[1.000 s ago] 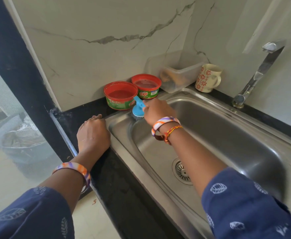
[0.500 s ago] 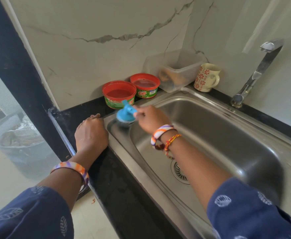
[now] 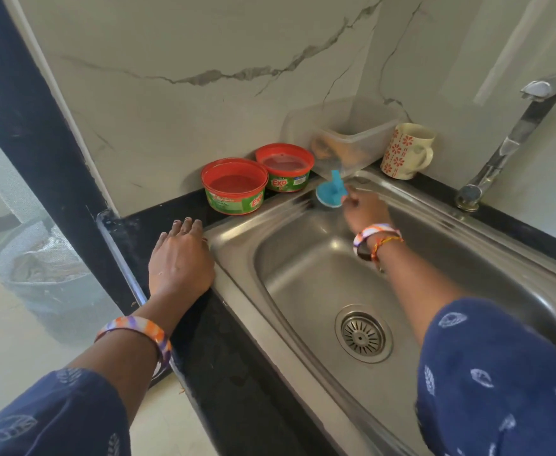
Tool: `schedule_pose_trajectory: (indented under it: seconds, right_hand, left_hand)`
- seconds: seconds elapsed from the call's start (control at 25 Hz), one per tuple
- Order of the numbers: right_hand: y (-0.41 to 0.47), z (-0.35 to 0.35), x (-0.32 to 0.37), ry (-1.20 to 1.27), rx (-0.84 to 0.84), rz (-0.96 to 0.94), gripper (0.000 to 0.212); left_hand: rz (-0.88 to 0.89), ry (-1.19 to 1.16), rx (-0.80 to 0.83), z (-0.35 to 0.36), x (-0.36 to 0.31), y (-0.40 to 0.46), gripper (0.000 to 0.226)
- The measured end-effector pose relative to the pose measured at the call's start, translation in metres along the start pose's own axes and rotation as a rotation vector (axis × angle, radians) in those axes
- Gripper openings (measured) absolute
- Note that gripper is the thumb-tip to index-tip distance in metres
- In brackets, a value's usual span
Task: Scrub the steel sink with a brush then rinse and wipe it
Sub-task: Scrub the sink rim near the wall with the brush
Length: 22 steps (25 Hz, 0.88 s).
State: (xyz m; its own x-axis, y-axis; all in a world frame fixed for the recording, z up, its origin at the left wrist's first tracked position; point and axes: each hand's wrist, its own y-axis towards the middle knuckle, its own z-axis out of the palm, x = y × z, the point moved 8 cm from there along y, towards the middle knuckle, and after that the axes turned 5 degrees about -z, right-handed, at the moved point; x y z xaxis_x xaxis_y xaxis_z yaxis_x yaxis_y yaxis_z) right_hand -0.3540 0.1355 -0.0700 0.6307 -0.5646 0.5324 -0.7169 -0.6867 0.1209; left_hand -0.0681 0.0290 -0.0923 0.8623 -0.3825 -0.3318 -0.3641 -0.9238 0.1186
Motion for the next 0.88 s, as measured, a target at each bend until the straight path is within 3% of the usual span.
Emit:
schedule_pose_trajectory:
  seconds: [0.08, 0.24, 0.32, 0.48, 0.56, 0.72, 0.8, 0.88]
  right_hand:
    - [-0.009, 0.011, 0.023, 0.074, 0.013, -0.116, 0.038]
    - [-0.101, 0.053, 0.074, 0.341, 0.280, -0.501, 0.038]
    - [-0.078, 0.048, 0.053, 0.254, 0.184, -0.556, 0.036]
    - [0.016, -0.003, -0.034, 0.104, -0.091, -0.313, 0.035]
    - [0.047, -0.024, -0.072, -0.010, -0.136, -0.141, 0.039]
    - [0.037, -0.015, -0.042, 0.100, -0.175, 0.055, 0.038]
    - [-0.018, 0.018, 0.000, 0.227, -0.143, -0.119, 0.034]
    - [-0.093, 0.049, 0.054, 0.361, 0.078, -0.446, 0.037]
  left_hand:
    - [-0.001, 0.004, 0.004, 0.002, 0.001, 0.002, 0.046]
    - [-0.018, 0.003, 0.020, 0.004, 0.002, 0.002, 0.047]
    - [-0.022, -0.006, 0.012, 0.004, 0.001, 0.001, 0.048]
    - [-0.022, 0.000, -0.002, 0.005, 0.003, 0.003, 0.047]
    - [-0.016, 0.003, -0.009, 0.005, 0.003, 0.005, 0.047]
    - [-0.022, -0.010, -0.002, 0.005, 0.004, 0.005, 0.047]
    - [-0.028, -0.005, 0.011, 0.006, 0.003, 0.004, 0.048]
    - [-0.025, 0.007, 0.009, 0.006, 0.003, 0.005, 0.048]
